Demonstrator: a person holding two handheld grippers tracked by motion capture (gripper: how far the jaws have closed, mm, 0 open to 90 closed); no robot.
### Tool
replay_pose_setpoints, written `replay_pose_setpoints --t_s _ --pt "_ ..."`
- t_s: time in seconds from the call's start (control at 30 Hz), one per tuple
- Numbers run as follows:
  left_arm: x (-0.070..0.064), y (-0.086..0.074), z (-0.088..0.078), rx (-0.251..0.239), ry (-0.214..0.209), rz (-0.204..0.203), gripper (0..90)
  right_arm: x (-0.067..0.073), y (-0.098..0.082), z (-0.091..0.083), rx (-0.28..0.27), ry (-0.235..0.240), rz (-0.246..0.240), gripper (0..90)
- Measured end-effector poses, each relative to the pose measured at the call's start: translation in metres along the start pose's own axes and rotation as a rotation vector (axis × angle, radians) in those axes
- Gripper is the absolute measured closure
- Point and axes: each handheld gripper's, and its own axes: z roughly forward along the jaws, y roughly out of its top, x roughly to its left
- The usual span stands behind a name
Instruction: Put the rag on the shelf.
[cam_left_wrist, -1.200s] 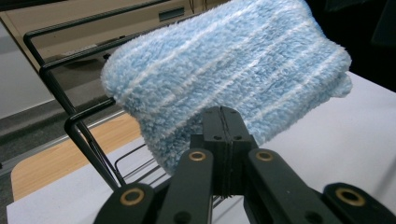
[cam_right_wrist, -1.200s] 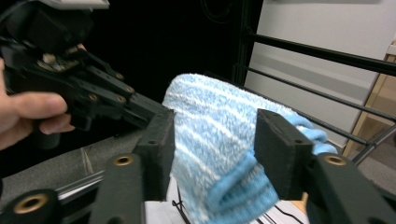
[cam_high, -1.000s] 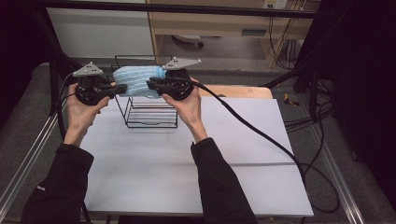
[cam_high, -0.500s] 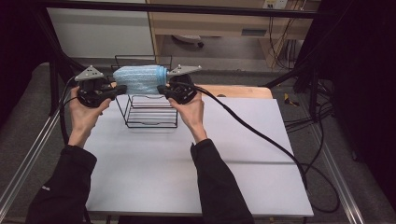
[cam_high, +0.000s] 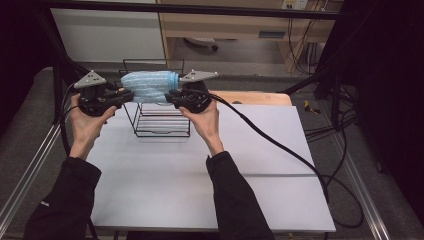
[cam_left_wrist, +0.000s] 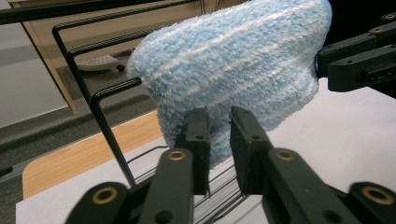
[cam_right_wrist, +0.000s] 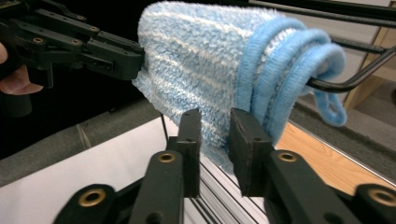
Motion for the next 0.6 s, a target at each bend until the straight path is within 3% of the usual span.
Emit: replay_pose_setpoints --t_s 0.17,0.6 --pt "-0.004 0.001 -0.006 0.011 -0.002 -0.009 65.1 0.002 0.003 -0.008 -0.011 0.002 -0.01 65.3" --pt "-0.01 0.004 -0.02 0.009 0.03 -0.004 49.7 0.007 0.01 -0.028 -0.035 0.002 -0.015 46.8"
